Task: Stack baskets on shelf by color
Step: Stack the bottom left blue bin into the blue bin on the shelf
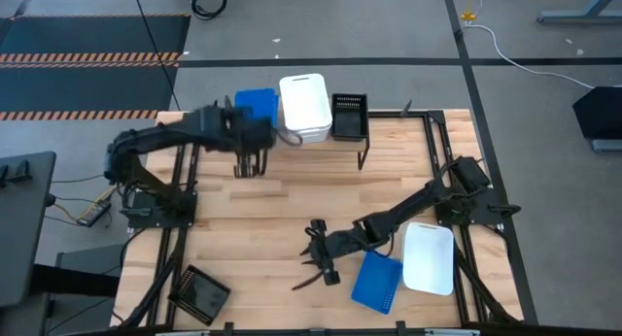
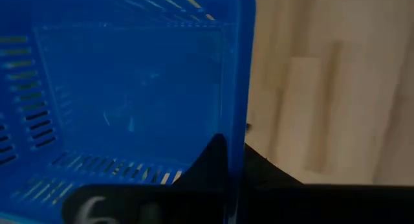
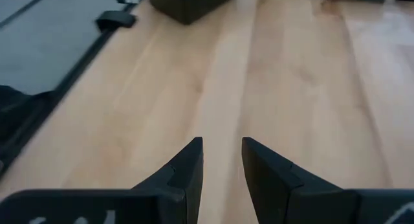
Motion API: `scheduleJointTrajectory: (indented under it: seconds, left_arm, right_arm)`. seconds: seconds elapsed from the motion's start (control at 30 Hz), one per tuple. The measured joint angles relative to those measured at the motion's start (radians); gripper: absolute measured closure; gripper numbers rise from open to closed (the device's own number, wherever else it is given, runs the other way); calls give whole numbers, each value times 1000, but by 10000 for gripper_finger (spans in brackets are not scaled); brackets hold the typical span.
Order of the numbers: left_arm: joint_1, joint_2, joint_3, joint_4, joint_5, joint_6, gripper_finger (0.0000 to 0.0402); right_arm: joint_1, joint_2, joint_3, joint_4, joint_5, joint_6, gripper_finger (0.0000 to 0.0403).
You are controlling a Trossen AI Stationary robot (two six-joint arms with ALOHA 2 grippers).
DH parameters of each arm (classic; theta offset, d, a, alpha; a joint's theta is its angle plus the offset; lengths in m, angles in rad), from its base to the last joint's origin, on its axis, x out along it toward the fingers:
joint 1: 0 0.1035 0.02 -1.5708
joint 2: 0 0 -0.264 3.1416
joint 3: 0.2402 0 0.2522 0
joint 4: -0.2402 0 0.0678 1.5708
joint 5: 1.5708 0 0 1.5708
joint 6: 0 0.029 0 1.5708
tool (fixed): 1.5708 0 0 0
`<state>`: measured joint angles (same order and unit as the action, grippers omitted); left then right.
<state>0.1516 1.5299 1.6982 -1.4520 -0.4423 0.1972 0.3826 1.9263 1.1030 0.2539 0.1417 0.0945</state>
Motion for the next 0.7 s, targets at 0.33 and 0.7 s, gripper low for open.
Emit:
scheduleJointTrajectory:
  seconds: [0.33,0.7]
  left_arm:
    - [211,22,93,3,98,180,401]
    - [346,108,93,17,153,284,401]
  right_arm:
    - [-111,0,0,3,-97,-38,289]
    - [-139,0,0,-8,-173,-54,289]
